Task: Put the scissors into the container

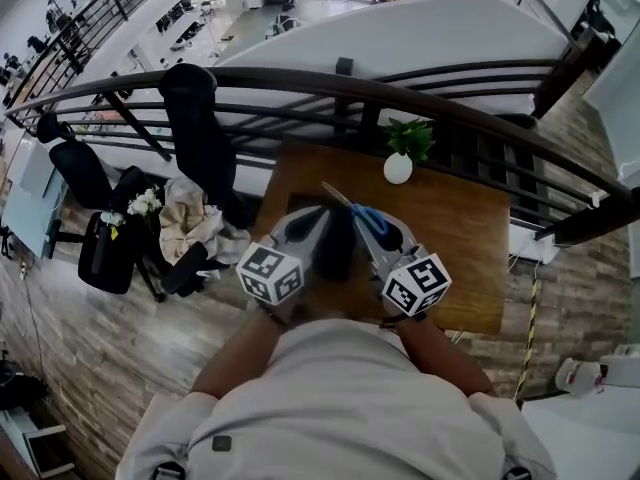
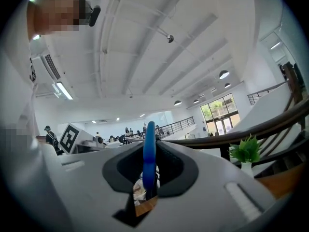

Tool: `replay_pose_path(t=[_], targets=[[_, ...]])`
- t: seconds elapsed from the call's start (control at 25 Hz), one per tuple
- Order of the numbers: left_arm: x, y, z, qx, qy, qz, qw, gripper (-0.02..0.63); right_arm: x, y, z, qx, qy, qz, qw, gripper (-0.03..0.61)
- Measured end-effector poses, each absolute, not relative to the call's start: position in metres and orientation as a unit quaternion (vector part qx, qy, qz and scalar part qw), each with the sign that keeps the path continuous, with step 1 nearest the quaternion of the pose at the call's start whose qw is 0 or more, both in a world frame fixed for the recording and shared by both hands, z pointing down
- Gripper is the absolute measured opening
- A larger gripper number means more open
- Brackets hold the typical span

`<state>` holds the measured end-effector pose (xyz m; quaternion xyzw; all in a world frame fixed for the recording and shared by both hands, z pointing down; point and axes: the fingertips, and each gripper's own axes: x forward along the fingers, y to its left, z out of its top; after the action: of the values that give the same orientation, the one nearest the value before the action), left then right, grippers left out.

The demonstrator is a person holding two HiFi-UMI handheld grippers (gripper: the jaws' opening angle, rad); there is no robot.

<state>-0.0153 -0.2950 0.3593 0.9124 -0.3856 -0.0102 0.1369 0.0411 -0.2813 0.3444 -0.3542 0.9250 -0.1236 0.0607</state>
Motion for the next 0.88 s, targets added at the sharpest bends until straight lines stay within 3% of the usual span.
replay_pose_path(t=[0.88], targets=[[-0.095, -0.298, 0.362, 0.956, -0.272, 0.025, 0.109, 0.003, -0.035, -0.274, 0.351, -0.467, 0.870, -0.125, 0.098, 0.057]])
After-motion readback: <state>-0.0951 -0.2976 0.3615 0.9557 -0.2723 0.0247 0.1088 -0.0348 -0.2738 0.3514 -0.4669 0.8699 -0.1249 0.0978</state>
